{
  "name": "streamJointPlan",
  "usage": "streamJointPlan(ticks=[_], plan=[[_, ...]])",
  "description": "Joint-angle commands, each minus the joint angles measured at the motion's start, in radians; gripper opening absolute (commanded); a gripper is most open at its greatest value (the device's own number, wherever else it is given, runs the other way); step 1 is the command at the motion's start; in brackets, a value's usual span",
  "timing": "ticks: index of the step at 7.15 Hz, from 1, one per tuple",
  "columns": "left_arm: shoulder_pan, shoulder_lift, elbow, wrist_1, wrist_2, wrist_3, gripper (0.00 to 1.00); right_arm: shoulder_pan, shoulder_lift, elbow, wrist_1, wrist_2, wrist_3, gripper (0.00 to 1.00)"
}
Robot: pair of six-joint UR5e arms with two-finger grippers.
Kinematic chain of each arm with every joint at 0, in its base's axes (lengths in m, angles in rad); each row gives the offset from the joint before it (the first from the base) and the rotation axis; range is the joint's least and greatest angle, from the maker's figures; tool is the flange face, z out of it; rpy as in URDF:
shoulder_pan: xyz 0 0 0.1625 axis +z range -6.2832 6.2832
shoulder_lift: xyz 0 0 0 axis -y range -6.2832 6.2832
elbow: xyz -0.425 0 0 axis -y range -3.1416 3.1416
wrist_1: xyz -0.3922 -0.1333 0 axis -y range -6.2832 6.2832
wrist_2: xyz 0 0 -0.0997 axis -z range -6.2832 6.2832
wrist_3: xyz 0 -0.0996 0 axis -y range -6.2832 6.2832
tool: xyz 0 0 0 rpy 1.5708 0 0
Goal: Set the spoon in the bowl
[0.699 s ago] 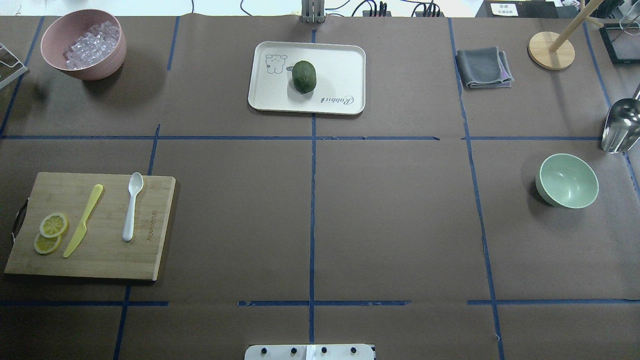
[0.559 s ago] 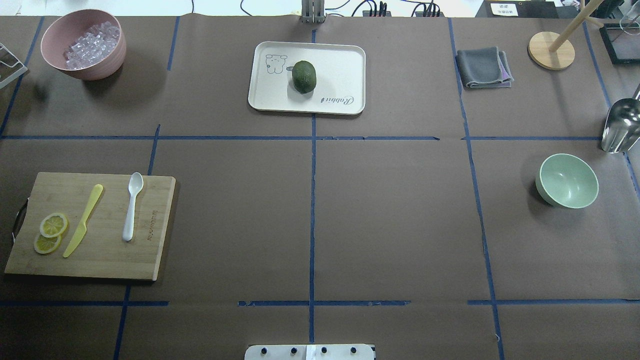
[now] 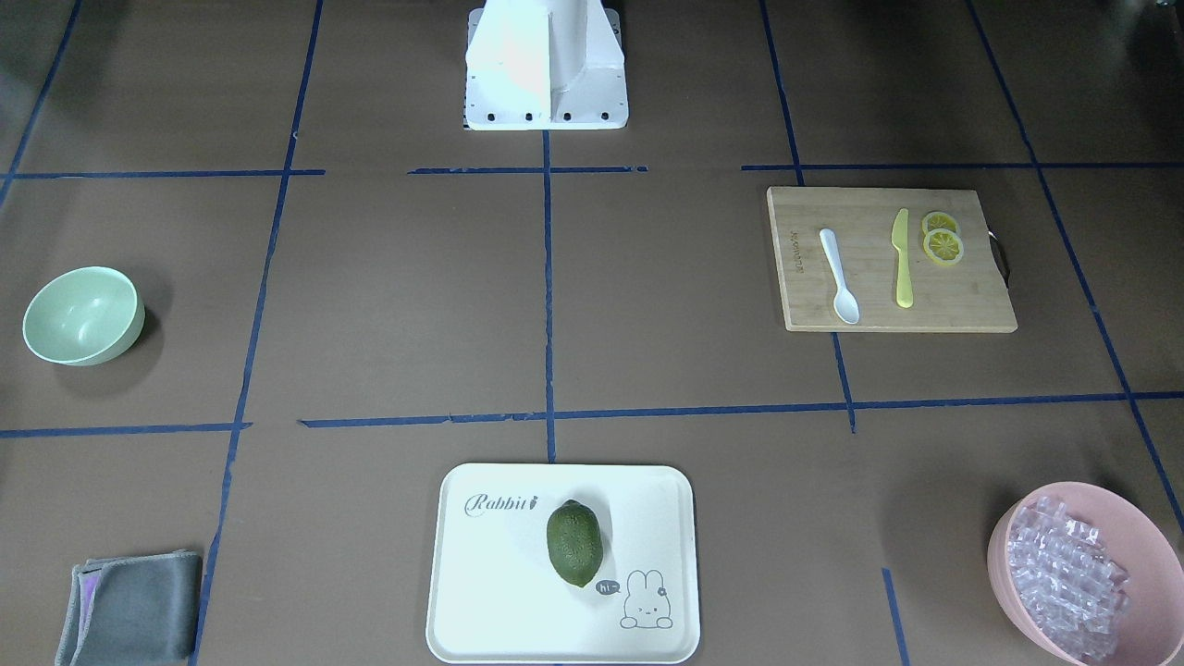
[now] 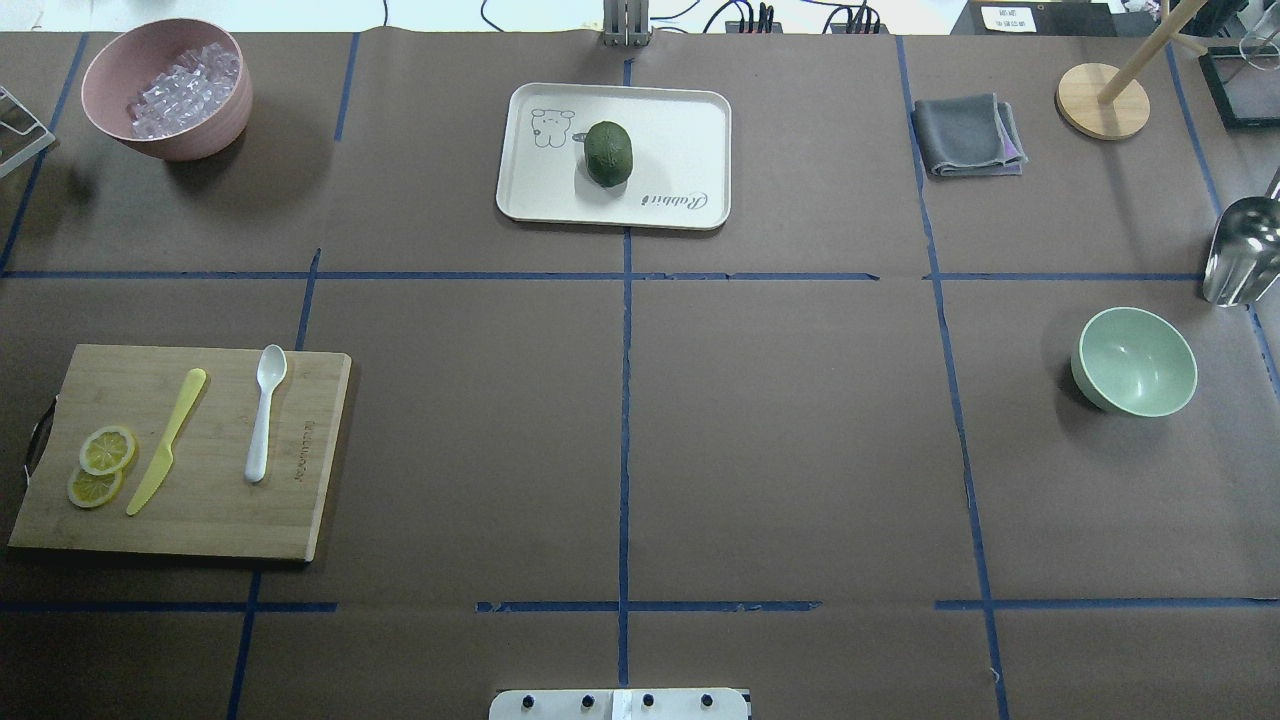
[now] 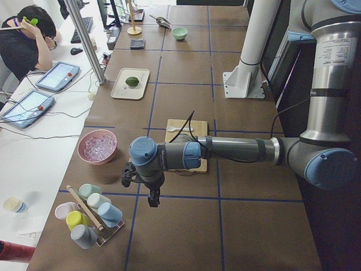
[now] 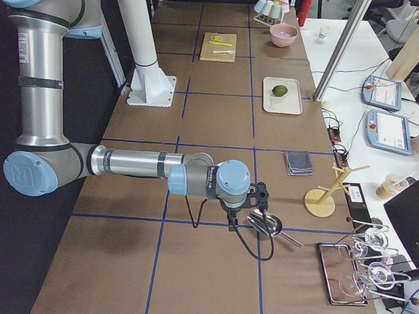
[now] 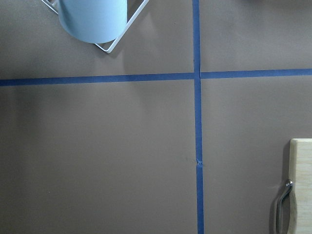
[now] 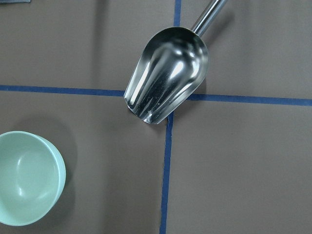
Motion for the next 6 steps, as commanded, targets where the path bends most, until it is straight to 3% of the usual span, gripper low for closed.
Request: streamJointPlan(ticks=[1, 6], plan=[[0.0, 0.0, 0.0, 0.0, 0.0, 0.0, 1.0, 0.0, 0.0, -0.001, 0.002, 0.0, 0.002, 1.0], [0.0, 0.0, -0.011, -0.001, -0.001, 0.005, 1.0, -0.002, 0.051, 0.003, -0.003, -0.025, 0.005, 1.0]])
